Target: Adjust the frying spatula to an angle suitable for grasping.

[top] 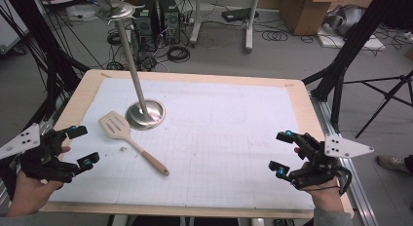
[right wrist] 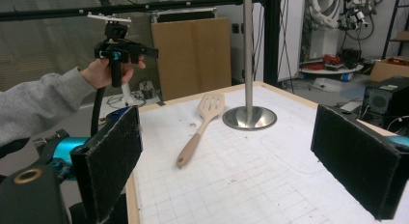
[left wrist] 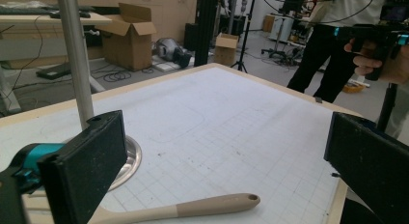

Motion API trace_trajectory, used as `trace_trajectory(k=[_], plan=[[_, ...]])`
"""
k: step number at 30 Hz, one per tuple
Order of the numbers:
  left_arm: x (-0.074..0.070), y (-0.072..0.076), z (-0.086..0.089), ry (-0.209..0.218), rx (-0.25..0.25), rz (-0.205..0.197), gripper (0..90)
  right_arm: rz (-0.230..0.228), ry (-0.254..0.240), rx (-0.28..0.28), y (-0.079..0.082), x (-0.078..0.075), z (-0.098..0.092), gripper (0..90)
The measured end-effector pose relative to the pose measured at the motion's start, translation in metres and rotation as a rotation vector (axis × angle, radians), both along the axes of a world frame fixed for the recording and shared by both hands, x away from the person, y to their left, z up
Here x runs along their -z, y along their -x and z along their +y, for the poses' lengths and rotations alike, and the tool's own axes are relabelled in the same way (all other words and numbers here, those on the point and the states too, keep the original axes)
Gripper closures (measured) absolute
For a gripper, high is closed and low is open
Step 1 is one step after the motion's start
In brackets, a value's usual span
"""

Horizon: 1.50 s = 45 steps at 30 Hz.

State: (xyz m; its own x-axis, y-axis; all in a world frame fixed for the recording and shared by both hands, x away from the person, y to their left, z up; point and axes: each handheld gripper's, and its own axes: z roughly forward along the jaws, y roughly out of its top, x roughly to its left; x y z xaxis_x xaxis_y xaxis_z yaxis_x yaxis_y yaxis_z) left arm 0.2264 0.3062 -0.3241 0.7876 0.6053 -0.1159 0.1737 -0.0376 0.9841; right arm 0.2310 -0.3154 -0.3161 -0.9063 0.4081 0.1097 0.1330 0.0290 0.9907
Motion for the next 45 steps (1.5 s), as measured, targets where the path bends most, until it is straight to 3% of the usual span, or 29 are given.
trace_trajectory(k=[11, 20, 23, 29, 35, 45], plan=[[0.001, 0.002, -0.001, -0.004, -0.005, 0.000, 1.8, 0.020, -0.001, 0.008, -0.003, 0.006, -0.001, 9.7], [0.004, -0.002, 0.002, -0.001, -0.010, 0.034, 1.9, 0.041, 0.014, 0.008, -0.007, 0.010, 0.001, 9.7], [0.005, -0.002, -0.002, -0.023, -0.007, 0.030, 2.5, 0.051, 0.016, 0.009, -0.007, 0.011, 0.000, 9.7], [0.005, -0.002, -0.007, -0.065, -0.007, 0.030, 12.1, 0.048, 0.008, 0.013, -0.006, 0.012, -0.002, 9.7], [0.006, -0.003, -0.004, -0.088, -0.008, 0.039, 29.4, 0.058, 0.014, 0.006, -0.007, 0.012, 0.000, 9.7], [0.013, -0.005, -0.015, -0.168, -0.015, 0.011, 53.8, 0.058, 0.020, -0.004, -0.007, 0.013, 0.002, 9.7]])
